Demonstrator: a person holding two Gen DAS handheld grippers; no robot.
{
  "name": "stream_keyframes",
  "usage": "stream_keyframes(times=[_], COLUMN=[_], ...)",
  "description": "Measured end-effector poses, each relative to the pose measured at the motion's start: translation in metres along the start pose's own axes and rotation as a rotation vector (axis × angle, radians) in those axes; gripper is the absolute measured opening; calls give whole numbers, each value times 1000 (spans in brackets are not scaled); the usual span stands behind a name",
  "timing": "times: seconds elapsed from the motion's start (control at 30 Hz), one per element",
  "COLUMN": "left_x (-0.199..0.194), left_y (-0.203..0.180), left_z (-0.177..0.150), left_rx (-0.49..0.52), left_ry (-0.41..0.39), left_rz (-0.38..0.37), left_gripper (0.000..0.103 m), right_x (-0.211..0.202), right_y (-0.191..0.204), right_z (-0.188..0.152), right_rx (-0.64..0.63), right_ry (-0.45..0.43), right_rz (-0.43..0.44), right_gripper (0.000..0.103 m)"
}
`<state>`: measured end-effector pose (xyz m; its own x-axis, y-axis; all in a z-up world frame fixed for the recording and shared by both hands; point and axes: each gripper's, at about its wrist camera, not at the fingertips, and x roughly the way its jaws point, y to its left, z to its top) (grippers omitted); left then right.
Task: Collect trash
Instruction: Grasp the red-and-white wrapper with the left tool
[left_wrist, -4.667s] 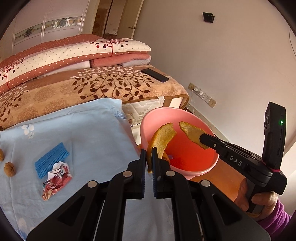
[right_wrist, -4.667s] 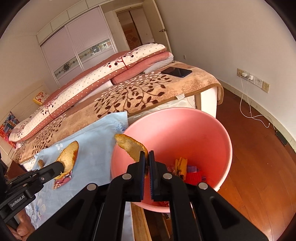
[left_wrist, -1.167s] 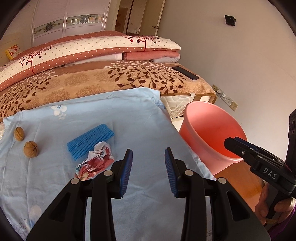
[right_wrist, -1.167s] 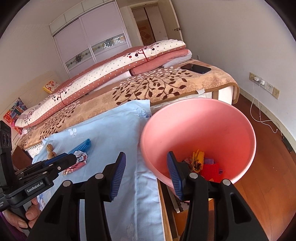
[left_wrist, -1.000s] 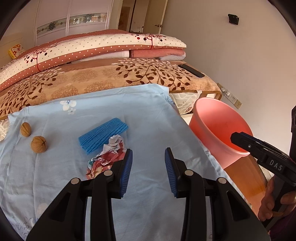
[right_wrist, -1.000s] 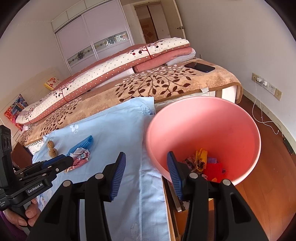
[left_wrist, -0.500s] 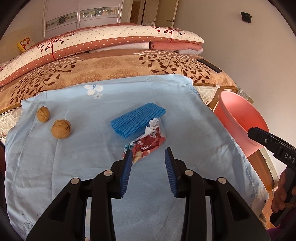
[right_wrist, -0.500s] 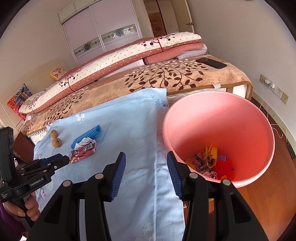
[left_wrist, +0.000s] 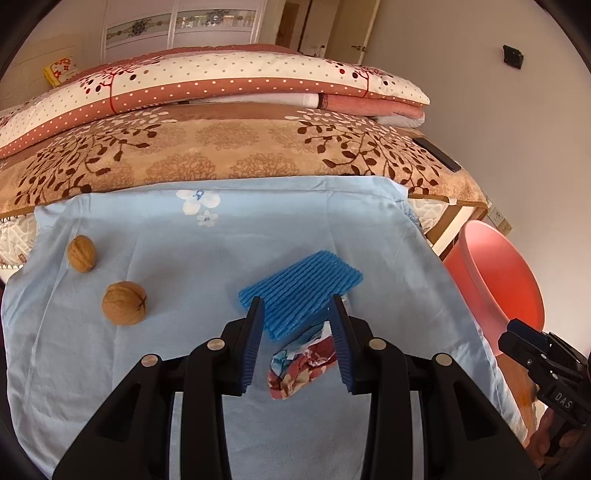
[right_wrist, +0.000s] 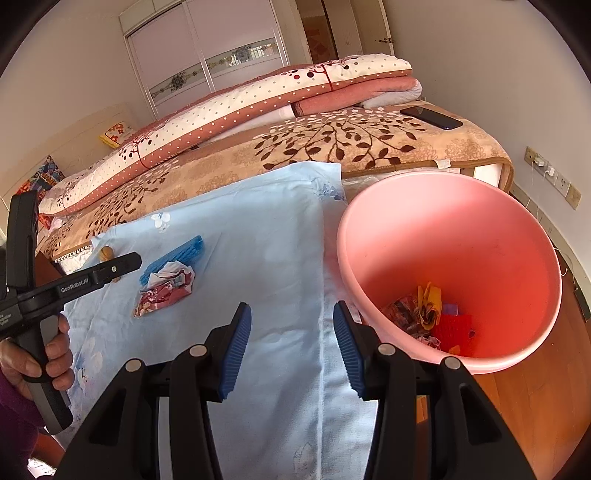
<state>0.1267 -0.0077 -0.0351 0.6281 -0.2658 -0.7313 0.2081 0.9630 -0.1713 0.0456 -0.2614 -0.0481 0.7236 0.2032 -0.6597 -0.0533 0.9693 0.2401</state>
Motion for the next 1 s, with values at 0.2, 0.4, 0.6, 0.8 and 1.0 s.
stream_keyframes(times=[0.2,0.4,0.6,0.8,1.0], left_x=[21,36,46,41,17], left_y=[-23,-37,-33,-29,-38], left_z=[4,-1,-7,-10,-11], left_rx=[105,222,259,215,110], left_ry=[50,68,89,89,85], left_rz=[-21,46,100,70,-56], left_gripper=[36,36,36,18,9], right_x=[3,4,4,4,3], right_y=[1,-2,-1,-1,-1], right_z=[0,0,-1,-1,-3], right_rx=[-2,8,2,4,6], right_ry=[9,14,14,10,10], right_rz=[-4,0,7,10,16], right_gripper=[46,46,46,46,46])
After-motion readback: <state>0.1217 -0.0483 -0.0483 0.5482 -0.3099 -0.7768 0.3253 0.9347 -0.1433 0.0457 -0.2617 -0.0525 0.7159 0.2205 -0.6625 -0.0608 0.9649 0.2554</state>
